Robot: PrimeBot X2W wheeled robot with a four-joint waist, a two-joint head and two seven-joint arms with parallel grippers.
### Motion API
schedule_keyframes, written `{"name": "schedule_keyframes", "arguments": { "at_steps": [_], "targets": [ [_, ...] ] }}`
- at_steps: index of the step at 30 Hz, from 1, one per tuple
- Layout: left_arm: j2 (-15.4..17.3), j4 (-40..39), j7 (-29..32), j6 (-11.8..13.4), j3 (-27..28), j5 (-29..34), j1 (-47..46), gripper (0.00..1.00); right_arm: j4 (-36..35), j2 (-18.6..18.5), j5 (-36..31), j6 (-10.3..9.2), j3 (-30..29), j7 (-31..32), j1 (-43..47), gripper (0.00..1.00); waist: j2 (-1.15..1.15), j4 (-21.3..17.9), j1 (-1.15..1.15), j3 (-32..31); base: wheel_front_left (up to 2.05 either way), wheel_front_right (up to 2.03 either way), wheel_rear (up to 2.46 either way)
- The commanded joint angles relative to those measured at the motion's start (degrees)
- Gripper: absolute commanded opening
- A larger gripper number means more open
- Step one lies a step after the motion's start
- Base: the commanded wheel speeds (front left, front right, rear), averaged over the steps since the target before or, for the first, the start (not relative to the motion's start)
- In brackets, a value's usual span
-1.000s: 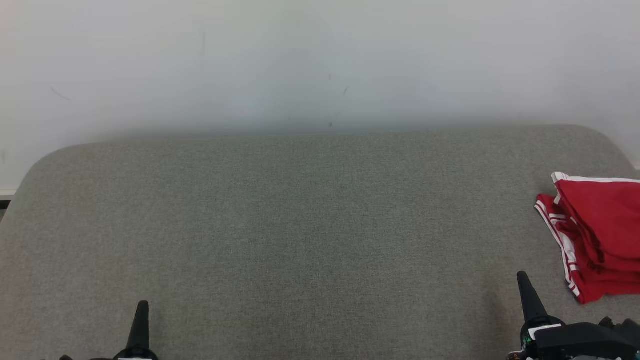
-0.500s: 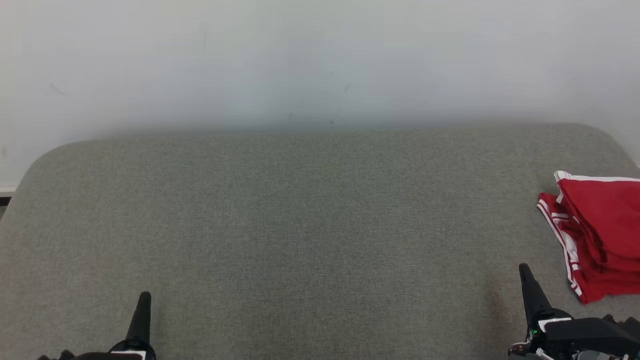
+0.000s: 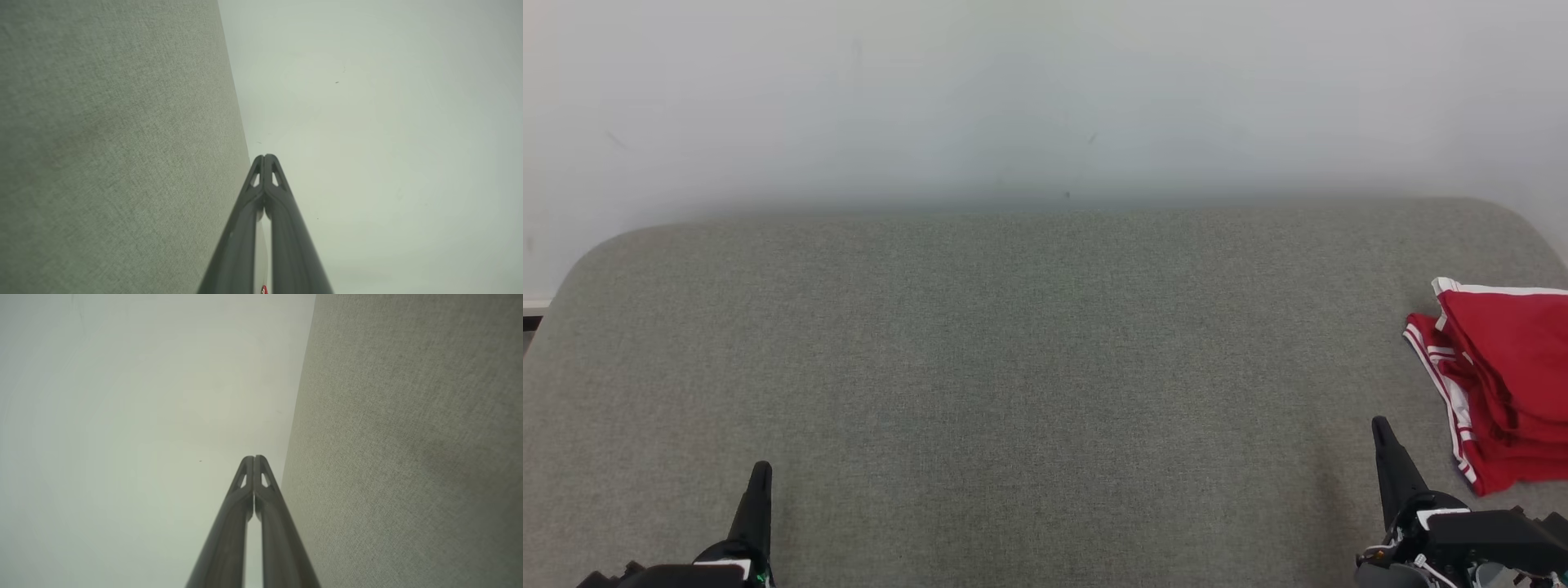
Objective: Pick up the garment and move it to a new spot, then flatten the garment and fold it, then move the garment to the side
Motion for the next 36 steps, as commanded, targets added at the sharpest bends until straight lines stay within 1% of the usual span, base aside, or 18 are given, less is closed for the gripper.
{"name": "schedule_keyframes", "arguments": {
  "at_steps": [1,12,36],
  "targets": [
    [0.3,-0.3,0.4,-0.4,0.2,-1.6,-1.0,0.0,-0.4,0.0,1.4,-0.11,-0.3,0.4,-0.5,0.0,0.0,0.0,0.0,0.1,0.0,0.0,0.0],
    [0.3,-0.4,1.6,-0.5,0.2,-6.2,-1.7,0.0,-1.0,0.0,6.3,-0.12,-0.6,1.6,-1.0,0.0,0.0,0.2,0.0,0.4,0.0,0.0,0.0],
    [0.3,-0.4,1.6,-0.5,0.2,-6.2,-1.7,0.0,-0.9,0.0,6.2,-0.12,-0.6,1.6,-0.9,0.0,0.0,0.2,0.0,0.4,0.0,0.0,0.0]
  ]
}}
